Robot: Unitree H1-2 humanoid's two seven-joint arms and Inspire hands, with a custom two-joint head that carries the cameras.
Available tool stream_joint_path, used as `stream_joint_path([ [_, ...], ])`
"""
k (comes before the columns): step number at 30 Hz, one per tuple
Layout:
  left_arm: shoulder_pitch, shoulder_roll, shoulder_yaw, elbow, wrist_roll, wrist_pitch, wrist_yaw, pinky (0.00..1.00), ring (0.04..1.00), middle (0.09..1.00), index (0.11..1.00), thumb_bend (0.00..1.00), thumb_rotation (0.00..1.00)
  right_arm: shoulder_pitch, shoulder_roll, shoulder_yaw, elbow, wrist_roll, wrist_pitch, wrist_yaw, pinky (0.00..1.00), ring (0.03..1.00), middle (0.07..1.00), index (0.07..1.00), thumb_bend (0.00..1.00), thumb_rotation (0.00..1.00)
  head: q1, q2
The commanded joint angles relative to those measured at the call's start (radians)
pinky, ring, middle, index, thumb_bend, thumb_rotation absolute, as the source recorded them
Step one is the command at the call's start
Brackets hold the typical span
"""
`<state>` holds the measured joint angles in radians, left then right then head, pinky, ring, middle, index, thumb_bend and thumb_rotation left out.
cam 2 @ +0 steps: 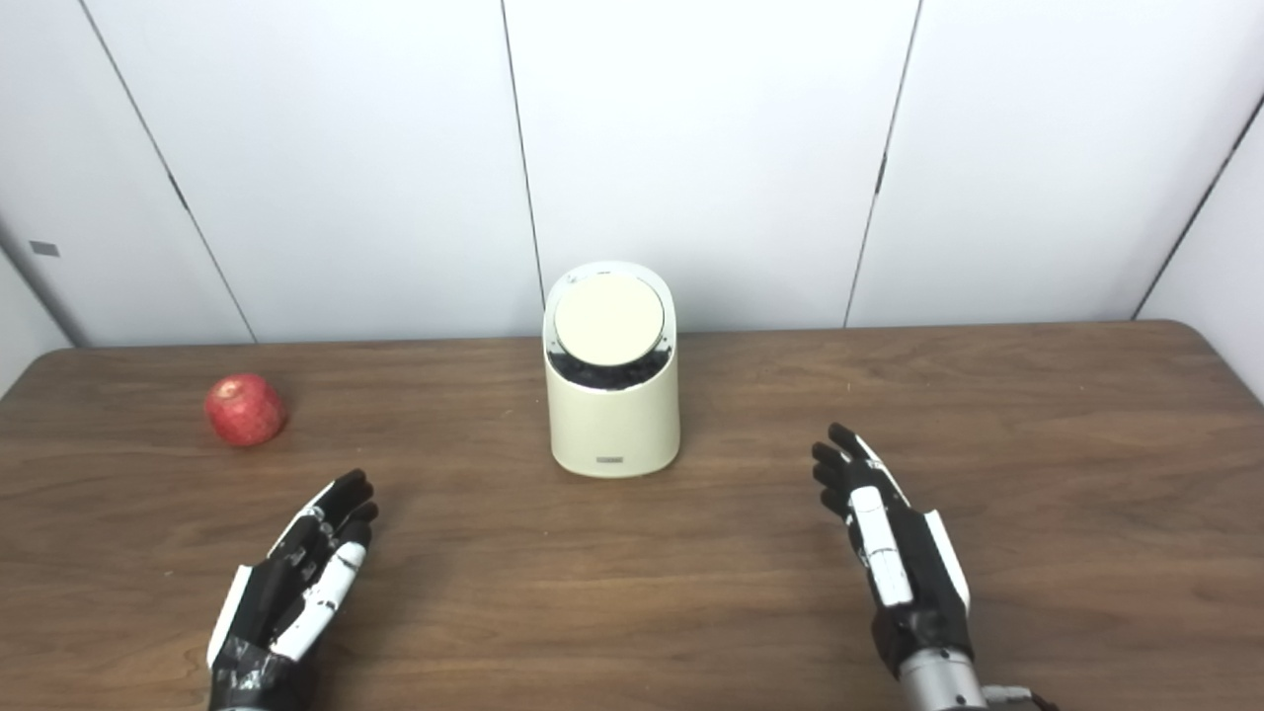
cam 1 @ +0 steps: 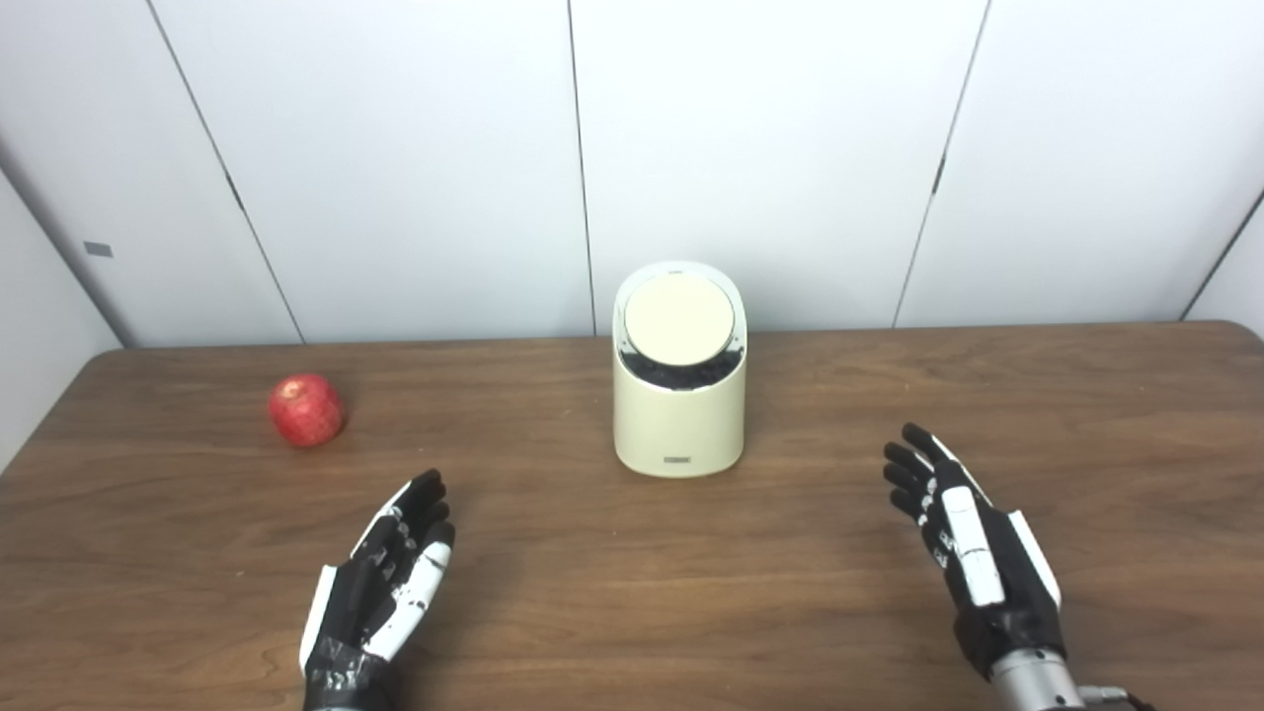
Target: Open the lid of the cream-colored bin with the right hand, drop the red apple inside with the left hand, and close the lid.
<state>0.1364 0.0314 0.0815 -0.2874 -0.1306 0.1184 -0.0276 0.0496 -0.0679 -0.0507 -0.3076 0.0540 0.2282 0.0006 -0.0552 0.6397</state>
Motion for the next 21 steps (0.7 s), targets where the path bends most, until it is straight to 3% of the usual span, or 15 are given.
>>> stream_joint_path([
  [1,-0.018,0.003,-0.001,-0.027,-0.005,-0.020,-0.004,0.93,0.903,0.898,0.880,0.35,0.34,-0.015,-0.002,0.002,-0.031,-0.005,-0.022,0.005,0.89,0.883,0.871,0.899,0.59,0.91,-0.001,0.000],
  [4,-0.016,0.004,-0.002,-0.029,-0.003,-0.018,-0.003,0.93,0.905,0.900,0.881,0.34,0.34,-0.015,-0.004,0.005,-0.032,-0.010,-0.020,0.005,0.88,0.883,0.873,0.901,0.59,0.92,-0.001,0.000],
  [8,-0.010,0.006,-0.004,-0.028,-0.002,-0.025,-0.007,0.93,0.904,0.899,0.885,0.34,0.34,-0.011,-0.008,0.010,-0.023,-0.020,-0.037,0.008,0.88,0.884,0.880,0.909,0.59,0.92,0.005,-0.035],
  [11,-0.005,0.009,-0.002,-0.020,-0.005,-0.037,-0.011,0.93,0.907,0.904,0.889,0.35,0.35,-0.019,-0.006,0.011,-0.019,-0.015,-0.040,0.011,0.87,0.880,0.881,0.907,0.60,0.86,-0.002,-0.060],
  [14,0.001,0.008,-0.002,-0.006,-0.006,-0.052,-0.013,0.94,0.908,0.904,0.890,0.34,0.36,-0.049,-0.005,0.013,-0.005,-0.020,-0.044,0.009,0.85,0.879,0.878,0.903,0.60,0.71,-0.004,-0.075],
  [18,0.010,0.007,-0.008,0.006,0.001,-0.066,-0.014,0.93,0.905,0.901,0.890,0.34,0.36,-0.128,-0.024,0.048,0.023,-0.147,-0.026,-0.021,0.78,0.838,0.857,0.885,0.71,0.64,0.001,-0.112],
  [21,0.012,0.006,-0.012,0.012,0.009,-0.069,-0.010,0.93,0.905,0.901,0.887,0.32,0.36,-0.186,-0.042,0.072,0.044,-0.225,-0.008,-0.028,0.83,0.849,0.853,0.885,0.75,0.63,0.002,-0.122],
])
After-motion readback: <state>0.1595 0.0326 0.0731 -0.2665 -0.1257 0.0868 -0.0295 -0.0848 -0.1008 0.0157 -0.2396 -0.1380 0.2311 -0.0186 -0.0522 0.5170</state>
